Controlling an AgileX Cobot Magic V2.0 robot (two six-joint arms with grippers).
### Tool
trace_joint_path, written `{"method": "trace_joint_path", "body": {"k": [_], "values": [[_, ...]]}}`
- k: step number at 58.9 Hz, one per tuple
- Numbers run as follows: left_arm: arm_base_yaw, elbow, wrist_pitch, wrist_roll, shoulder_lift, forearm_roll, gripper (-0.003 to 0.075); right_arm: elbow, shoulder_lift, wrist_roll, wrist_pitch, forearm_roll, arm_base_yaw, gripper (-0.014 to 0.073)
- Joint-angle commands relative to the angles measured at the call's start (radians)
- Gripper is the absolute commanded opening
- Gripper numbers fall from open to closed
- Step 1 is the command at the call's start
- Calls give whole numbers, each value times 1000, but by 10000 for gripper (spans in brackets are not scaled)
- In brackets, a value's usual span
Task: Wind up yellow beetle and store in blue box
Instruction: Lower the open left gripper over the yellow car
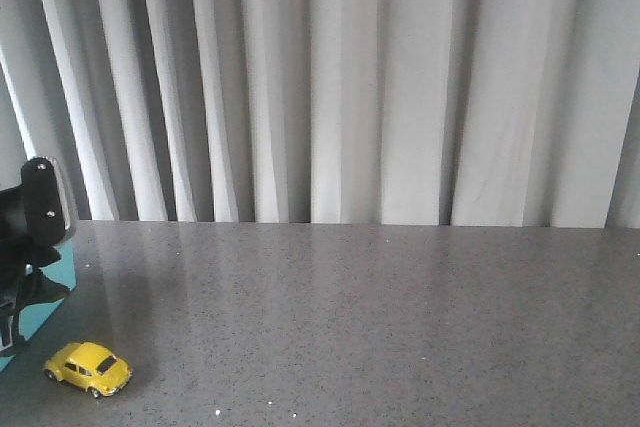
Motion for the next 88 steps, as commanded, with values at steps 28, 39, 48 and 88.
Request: {"method": "trace_joint_path", "body": {"k": [28,39,48,88], "values": [[-7,-35,-107,30,90,24,318,-26,7,-3,-65,10,-2,-7],[-7,-35,-153,29,88,-15,318,-26,7,-3,-65,10,-2,-7],[-7,-35,-147,22,88,-51,332,-26,7,-3,-65,10,-2,-7],[-7,-32,-41,22,98,-1,529,-26,7,-3,-65,10,-2,-7]]}}
